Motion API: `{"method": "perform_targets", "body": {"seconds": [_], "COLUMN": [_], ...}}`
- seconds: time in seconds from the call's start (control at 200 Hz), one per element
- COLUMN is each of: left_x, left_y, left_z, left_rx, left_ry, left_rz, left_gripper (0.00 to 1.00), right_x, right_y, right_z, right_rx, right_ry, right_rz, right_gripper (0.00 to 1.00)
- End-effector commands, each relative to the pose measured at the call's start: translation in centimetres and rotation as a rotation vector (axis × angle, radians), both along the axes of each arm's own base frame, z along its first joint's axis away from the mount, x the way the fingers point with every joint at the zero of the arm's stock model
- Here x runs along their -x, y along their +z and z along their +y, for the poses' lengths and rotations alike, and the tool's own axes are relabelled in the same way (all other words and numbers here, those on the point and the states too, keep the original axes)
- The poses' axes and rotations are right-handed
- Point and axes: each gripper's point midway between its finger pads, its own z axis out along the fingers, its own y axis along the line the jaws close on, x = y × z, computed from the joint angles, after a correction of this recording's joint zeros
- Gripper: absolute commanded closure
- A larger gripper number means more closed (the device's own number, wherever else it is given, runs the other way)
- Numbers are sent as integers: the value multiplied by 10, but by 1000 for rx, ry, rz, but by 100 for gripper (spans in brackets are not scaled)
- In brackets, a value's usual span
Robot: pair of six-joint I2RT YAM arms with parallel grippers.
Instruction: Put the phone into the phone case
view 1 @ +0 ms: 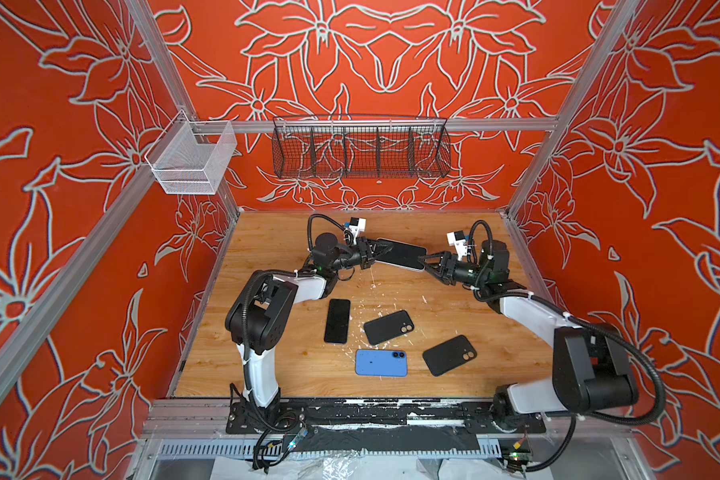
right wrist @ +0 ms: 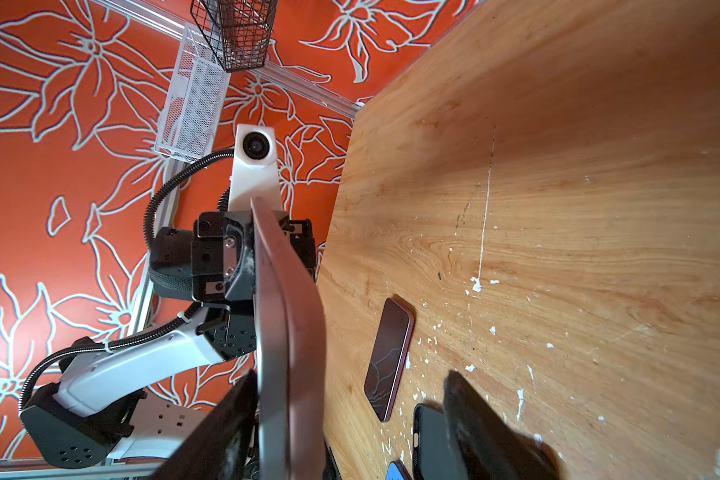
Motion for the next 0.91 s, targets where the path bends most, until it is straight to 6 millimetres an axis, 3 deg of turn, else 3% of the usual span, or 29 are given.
{"method": "perform_targets", "body": {"seconds": [0.0,0.225,0.31,0.901], "left_x": [4,3,1,-7], "left_y": [19,19,20,19], "left_z": [-4,-3,-2,6], "left_rx": [49,51,52,-17], "left_ry": [-23,-9,6,84], "left_rz": [-72,-71,-78,-143], "left_gripper": [100,100,100,100], "right_x": [-10,-15,-10,18], "right_y": [12,21,23,37], "right_z": [7,13,13,25], "right_rx": [-54,-89,-93,-146], "right_ry": [5,12,19,53], "right_rz": [-55,-71,-68,-11], "right_gripper": [32,55,59,56]}}
